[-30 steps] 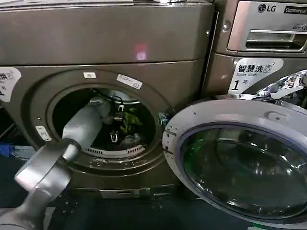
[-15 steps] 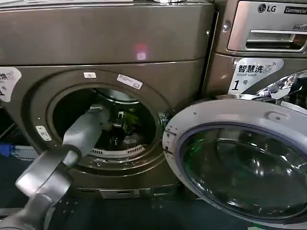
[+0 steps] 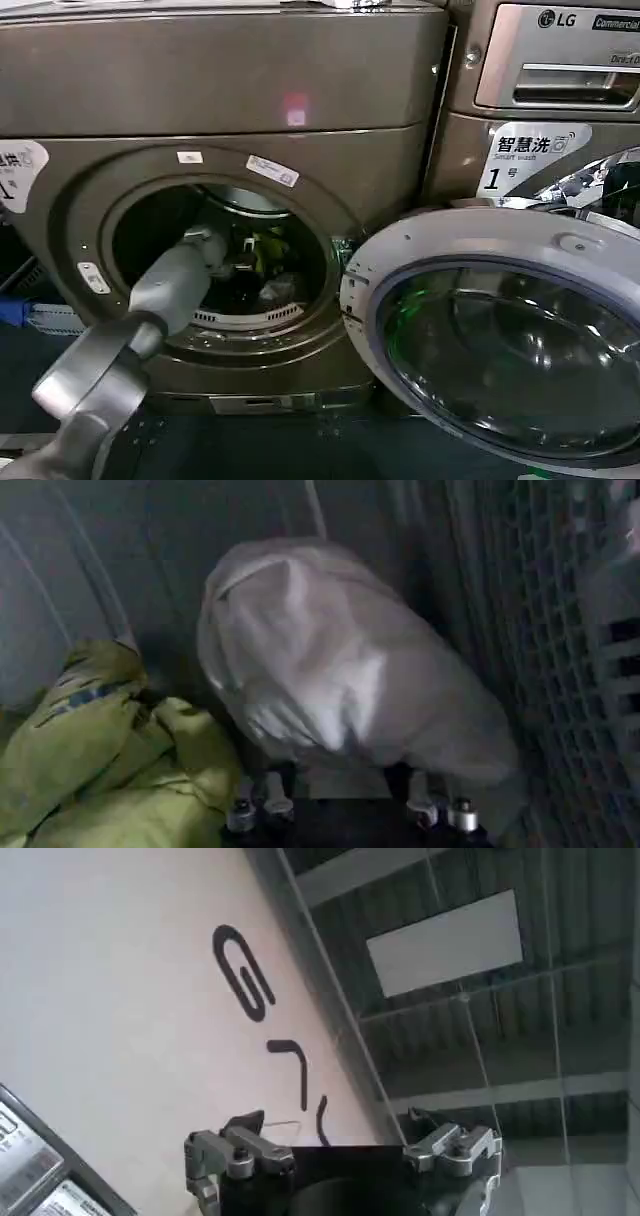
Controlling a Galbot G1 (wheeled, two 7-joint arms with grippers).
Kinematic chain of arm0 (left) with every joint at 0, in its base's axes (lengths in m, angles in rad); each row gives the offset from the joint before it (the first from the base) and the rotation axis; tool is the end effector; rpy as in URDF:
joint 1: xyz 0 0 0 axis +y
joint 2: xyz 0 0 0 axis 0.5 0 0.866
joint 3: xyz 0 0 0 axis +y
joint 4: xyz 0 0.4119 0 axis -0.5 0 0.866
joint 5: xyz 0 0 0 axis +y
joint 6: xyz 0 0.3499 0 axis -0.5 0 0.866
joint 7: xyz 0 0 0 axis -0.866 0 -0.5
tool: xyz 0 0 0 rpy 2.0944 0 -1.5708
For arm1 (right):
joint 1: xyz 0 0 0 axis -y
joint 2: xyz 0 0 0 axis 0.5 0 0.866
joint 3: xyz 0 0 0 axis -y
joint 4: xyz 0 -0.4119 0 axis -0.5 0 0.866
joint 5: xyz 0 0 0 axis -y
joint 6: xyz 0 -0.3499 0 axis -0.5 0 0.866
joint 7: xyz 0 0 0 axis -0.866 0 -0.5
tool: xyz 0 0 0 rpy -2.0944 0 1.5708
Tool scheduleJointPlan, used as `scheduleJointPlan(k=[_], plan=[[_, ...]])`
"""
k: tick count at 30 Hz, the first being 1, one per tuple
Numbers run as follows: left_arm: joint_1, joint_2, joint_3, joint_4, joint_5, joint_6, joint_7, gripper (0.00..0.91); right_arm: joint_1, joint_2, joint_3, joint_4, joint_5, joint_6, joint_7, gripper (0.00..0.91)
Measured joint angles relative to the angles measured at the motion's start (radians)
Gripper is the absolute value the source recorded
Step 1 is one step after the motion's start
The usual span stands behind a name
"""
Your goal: Grasp the clothes from the dryer.
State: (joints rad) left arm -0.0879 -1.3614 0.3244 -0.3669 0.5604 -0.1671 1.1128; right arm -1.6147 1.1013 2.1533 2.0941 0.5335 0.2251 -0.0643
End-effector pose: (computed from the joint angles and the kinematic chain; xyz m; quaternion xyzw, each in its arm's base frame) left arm 0.7077 0.0614 -0.2379 -0.5214 -0.5665 -0.5481 0.3269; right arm -0.0551 -0.3771 -0.0532 0.4013 0.7559 -0.3708 0.3607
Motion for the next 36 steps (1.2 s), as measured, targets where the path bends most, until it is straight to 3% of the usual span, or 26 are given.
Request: scheduleJointPlan(k=[23,36], plan=[[0.022,0.001,-0.056,-0.002,-0.026,-0.045,-0.034,0.0,0.001,0.007,-0.017,0.01,-0.001,0.005,-0.004,0.907],[0.043,0.003,-0.156,-0.047,-0.104,-0.002,-0.125,0.0,0.007,0.006,-0.02,0.016,-0.001,0.0,-0.003,0.907]])
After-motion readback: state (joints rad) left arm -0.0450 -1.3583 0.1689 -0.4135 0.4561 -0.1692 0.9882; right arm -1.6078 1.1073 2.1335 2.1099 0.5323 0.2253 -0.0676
